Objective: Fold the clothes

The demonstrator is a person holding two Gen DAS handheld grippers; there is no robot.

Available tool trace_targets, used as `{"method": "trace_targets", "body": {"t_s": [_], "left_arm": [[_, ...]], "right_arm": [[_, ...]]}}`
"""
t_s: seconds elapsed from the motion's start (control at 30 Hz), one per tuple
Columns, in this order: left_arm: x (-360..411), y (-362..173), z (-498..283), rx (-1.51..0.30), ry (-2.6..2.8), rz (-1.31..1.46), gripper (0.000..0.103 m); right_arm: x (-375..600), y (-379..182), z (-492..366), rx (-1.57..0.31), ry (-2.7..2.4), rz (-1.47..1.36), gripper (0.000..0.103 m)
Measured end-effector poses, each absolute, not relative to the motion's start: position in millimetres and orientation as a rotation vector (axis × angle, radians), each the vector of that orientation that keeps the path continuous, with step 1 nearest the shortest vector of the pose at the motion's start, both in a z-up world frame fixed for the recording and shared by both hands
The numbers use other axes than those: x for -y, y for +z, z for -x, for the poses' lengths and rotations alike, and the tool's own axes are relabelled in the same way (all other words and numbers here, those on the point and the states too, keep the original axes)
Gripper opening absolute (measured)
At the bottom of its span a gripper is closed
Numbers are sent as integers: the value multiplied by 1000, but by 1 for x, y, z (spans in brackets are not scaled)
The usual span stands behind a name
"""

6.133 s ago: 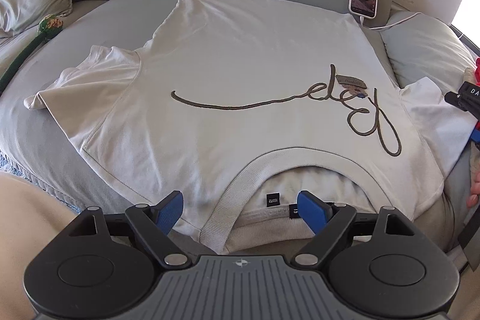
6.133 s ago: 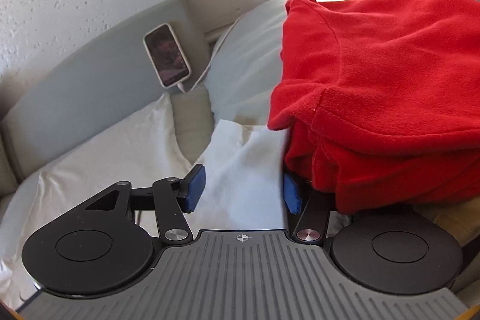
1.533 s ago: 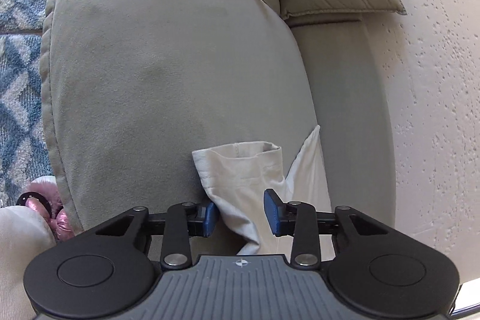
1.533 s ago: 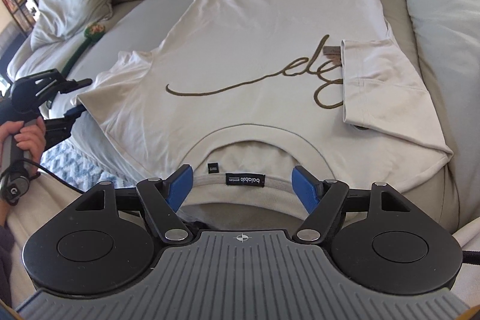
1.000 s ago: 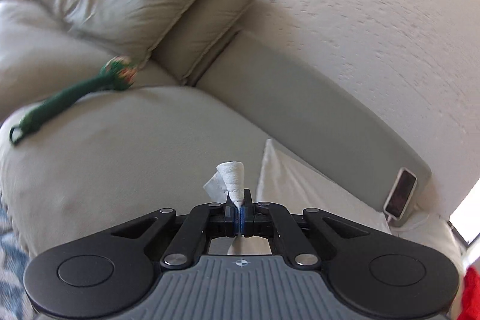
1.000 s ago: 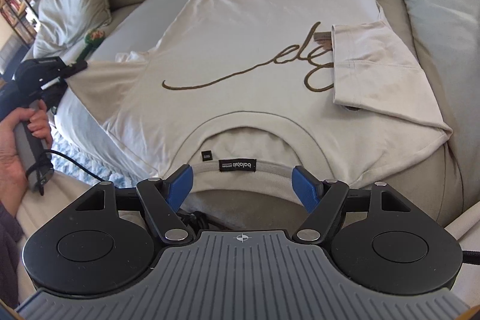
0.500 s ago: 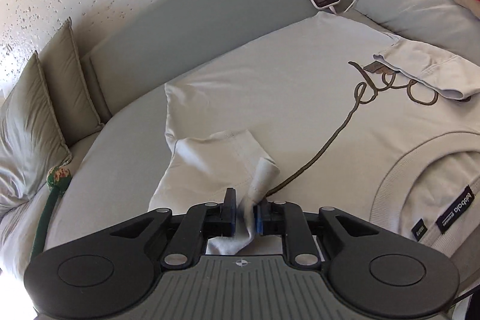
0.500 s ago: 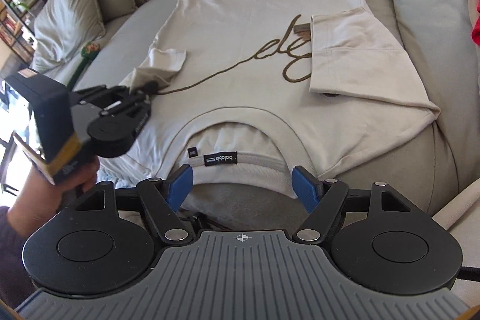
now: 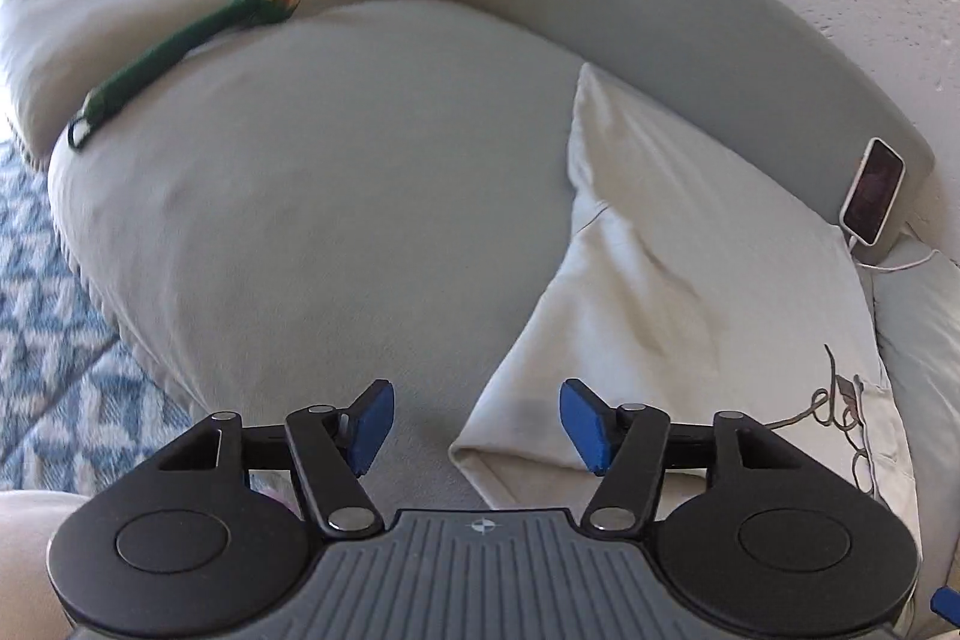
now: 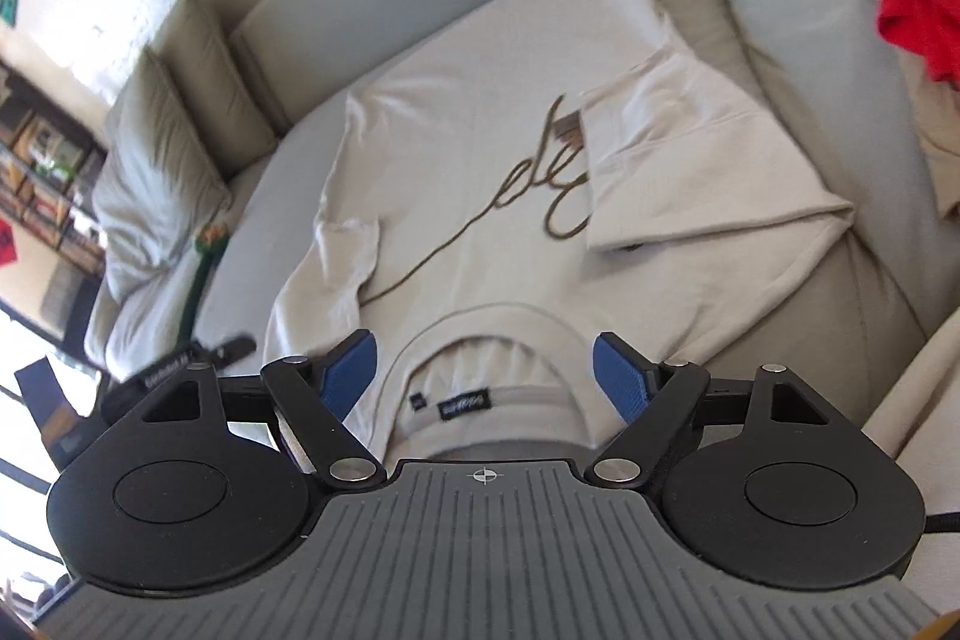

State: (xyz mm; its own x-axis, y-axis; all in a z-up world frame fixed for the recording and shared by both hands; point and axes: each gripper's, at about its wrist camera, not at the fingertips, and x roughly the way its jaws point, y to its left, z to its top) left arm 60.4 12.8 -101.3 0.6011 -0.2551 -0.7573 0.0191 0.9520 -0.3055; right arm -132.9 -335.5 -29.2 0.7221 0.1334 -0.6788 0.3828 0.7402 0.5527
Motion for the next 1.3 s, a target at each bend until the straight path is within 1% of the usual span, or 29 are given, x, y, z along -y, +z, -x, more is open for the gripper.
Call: {"method": "trace_targets", "body": {"t_s": [0.07,0.13,0.2,0.27,0.3,0.43,0.53,0.67,0.83,0.9,1.0,1.03,1.07,1.1,1.13,1.27,1.3], "left_arm": [[-19,-108,-63,-916,-183,341,55],[-22,-110,-64,-898,-204,389,59],[-26,-110,-63,-893,-219,431,59],[-32,-110,-60,-886,-233,490,57],[-36,-110,-59,-883,-241,527,54],[-44,-112,-52,-875,-295,657,51],[-40,-114,-53,-891,-308,647,48],[-39,-118,-58,-894,-304,649,47],[-42,-123,-63,-915,-297,685,42],[-40,-126,-65,-937,-256,651,40],[-33,-126,-68,-944,-258,593,39],[-28,-126,-69,-941,-267,543,32],[-22,-124,-69,-933,-275,485,28],[-17,-121,-68,-918,-285,418,12],[-13,-117,-65,-902,-302,366,2],[-1,-89,-47,-856,-255,184,1],[-1,-87,-44,-868,-239,156,1]], "right_arm": [[347,-28,137,-748,-203,-779,81],[356,-29,140,-739,-229,-809,82],[362,-33,142,-739,-251,-816,83],[364,-38,141,-743,-266,-818,83],[365,-41,142,-745,-270,-827,83],[365,-47,141,-759,-266,-840,83],[362,-47,140,-762,-258,-821,83],[356,-48,140,-777,-239,-813,83],[352,-51,138,-795,-226,-809,83],[351,-51,138,-799,-224,-808,83],[350,-52,137,-808,-219,-804,83],[350,-52,137,-812,-215,-802,83],[349,-52,137,-815,-210,-799,83],[348,-53,137,-818,-207,-797,83],[347,-53,136,-821,-203,-794,83],[345,-52,134,-829,-183,-790,83],[344,-50,135,-827,-179,-784,83]]}}
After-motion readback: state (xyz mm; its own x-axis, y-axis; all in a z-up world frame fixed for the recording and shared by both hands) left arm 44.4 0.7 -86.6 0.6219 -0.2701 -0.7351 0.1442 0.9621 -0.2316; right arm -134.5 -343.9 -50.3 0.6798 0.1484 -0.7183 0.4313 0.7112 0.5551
